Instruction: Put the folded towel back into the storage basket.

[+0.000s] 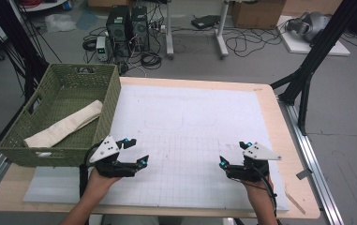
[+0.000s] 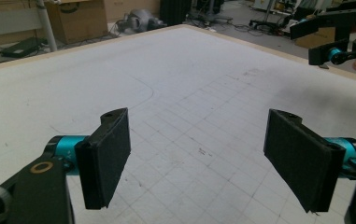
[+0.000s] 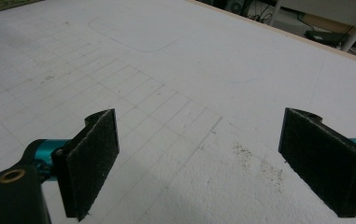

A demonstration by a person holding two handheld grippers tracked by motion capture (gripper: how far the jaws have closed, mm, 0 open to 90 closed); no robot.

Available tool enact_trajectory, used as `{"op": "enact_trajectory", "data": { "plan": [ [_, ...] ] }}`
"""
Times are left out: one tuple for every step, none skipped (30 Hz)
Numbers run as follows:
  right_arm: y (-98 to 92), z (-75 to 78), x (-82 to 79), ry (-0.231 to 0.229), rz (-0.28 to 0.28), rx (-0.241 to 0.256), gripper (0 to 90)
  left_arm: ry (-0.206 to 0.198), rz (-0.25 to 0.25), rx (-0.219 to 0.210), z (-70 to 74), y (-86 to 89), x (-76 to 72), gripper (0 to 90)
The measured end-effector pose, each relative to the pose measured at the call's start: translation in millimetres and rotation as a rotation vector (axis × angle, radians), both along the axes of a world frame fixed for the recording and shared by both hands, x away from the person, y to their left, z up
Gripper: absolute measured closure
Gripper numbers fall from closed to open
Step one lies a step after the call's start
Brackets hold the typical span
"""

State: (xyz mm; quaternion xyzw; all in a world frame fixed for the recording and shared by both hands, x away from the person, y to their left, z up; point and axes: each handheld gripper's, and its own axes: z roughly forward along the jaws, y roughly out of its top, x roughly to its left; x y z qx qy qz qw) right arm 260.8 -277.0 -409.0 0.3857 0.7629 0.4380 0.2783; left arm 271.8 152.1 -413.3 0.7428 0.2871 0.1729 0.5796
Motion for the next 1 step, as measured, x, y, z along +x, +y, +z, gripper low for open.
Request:
{"op": "enact_trajectory", "data": {
  "plan": [
    [-0.3, 0.1, 0.1, 0.000, 0.001, -0.001, 11.6, 0.000, 0.000, 0.001, -0.1, -0.1, 0.1, 23.2]
  ]
}}
